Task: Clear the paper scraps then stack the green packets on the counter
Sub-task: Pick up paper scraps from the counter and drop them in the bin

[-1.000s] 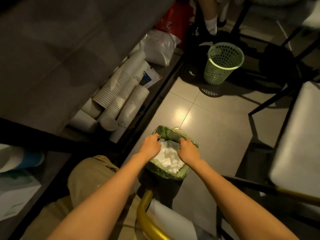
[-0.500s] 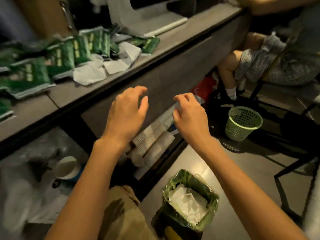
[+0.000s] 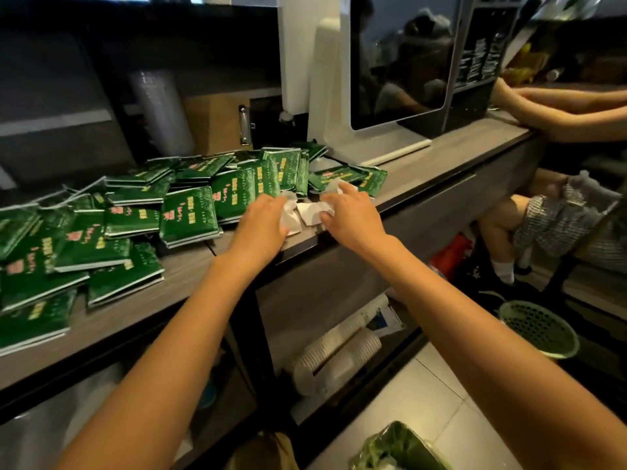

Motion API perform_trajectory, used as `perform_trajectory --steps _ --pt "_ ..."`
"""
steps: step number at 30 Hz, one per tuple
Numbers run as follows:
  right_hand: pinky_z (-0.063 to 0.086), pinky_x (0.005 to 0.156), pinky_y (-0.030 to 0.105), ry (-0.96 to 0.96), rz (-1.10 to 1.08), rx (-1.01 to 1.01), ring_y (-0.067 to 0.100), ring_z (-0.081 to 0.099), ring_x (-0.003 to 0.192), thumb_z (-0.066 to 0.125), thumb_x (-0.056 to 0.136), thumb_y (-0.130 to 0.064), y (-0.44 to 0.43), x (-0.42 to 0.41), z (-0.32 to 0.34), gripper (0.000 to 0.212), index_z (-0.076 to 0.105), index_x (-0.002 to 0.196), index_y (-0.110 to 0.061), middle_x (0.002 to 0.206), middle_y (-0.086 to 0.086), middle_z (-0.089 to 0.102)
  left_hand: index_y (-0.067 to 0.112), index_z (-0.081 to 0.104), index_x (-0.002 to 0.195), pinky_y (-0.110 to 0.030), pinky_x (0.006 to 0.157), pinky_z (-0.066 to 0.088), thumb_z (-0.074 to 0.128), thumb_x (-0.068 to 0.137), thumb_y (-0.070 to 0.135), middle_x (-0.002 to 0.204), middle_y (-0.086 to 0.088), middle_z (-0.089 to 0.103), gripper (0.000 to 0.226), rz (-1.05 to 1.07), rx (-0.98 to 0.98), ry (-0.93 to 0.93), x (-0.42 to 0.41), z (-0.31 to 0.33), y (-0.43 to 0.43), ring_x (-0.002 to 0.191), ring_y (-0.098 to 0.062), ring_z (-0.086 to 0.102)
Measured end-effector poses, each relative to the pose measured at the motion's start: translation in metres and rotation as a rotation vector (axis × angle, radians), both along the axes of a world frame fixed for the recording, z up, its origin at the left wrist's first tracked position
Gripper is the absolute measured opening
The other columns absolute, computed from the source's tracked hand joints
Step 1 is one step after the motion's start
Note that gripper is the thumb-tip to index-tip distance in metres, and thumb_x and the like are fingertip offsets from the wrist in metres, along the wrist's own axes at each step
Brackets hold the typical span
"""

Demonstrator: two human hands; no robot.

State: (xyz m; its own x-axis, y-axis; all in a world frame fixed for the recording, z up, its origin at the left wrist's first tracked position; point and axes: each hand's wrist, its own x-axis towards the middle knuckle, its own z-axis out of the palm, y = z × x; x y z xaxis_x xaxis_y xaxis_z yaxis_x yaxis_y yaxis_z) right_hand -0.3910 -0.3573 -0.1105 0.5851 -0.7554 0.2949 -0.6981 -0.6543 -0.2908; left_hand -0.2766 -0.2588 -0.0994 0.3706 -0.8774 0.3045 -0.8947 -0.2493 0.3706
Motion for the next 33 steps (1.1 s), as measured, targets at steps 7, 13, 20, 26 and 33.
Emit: perform_trajectory --steps 7,13,20,26,33 --pt "0.043 0.087 0.039 0.053 -0.054 0.055 0.034 0.053 0.112 0.058 0.089 -0.036 -0.024 0.019 -0.002 0.039 0.059 0.116 -0.008 0.123 0.014 0.057 0.007 0.051 0.131 -0.035 0.097 0.035 0.062 0.088 0.023 0.129 -0.014 0.051 0.047 0.023 0.151 0.028 0.016 0.001 -0.014 0.121 -0.029 0.045" --pt "0.043 0.084 0.039 -0.005 -0.086 0.033 0.037 0.054 0.107 0.055 0.09 -0.01 -0.026 0.016 -0.001 0.024 0.062 0.11 0.001 0.115 0.019 0.058 0.005 0.061 0.1 -0.025 0.08 0.031 0.057 0.088 0.009 0.105 -0.006 0.048 0.013 0.06 -0.016 0.062 0.019 -0.005 -0.016 0.096 -0.015 0.039" --pt "0.033 0.062 0.034 -0.29 -0.079 -0.045 0.03 0.047 0.075 0.051 0.091 -0.008 -0.002 -0.005 -0.007 0.025 0.054 0.068 0.0 0.078 0.015 0.05 0.004 0.053 0.099 -0.004 0.061 0.037 0.054 0.092 0.009 0.091 -0.002 0.049 0.009 -0.013 -0.301 0.109 -0.004 0.002 0.003 0.078 -0.01 0.044" --pt "0.029 0.063 0.028 -0.563 -0.138 -0.038 0.024 0.053 0.077 0.052 0.091 -0.011 0.023 -0.056 -0.02 0.021 0.069 0.099 -0.004 0.087 0.013 0.061 0.006 0.059 0.099 -0.027 0.065 0.043 0.054 0.092 0.007 0.084 -0.001 0.058 0.009 -0.153 -0.494 0.227 -0.05 -0.007 0.02 0.076 -0.014 0.054" --pt "0.05 0.08 0.038 -0.619 -0.286 0.048 0.025 0.064 0.089 0.056 0.085 -0.002 0.057 -0.146 -0.096 0.027 0.07 0.108 -0.007 0.097 0.013 0.07 0.01 0.066 0.105 -0.008 0.073 0.041 0.053 0.09 0.005 0.098 -0.003 0.066 0.02 -0.288 -0.316 0.466 -0.131 -0.082 0.018 0.089 -0.013 0.059"
